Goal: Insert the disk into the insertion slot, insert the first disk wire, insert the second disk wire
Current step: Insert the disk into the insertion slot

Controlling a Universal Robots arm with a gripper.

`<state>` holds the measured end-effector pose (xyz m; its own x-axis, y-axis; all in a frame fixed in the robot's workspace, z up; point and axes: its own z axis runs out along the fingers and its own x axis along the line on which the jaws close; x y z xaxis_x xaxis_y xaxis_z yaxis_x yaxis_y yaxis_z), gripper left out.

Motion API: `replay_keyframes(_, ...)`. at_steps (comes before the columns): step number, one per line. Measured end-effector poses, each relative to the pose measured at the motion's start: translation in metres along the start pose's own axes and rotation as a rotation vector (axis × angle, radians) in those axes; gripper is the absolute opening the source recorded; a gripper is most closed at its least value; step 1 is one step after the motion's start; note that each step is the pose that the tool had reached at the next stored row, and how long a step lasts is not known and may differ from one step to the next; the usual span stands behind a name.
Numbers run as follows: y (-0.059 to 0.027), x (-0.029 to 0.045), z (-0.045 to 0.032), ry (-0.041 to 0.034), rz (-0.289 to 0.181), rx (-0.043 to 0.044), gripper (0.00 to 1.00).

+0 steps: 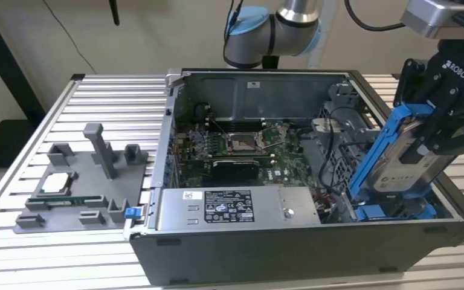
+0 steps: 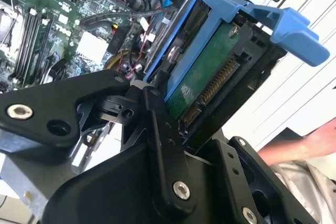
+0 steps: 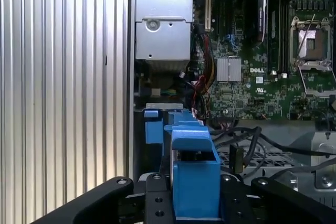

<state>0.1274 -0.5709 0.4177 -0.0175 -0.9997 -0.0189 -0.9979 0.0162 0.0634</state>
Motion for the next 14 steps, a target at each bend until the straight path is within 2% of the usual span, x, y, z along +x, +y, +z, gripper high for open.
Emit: replay_keyframes(14, -0.0032, 0.0018, 0.0227, -0.0017, 0.000, -0.0009, 0.00)
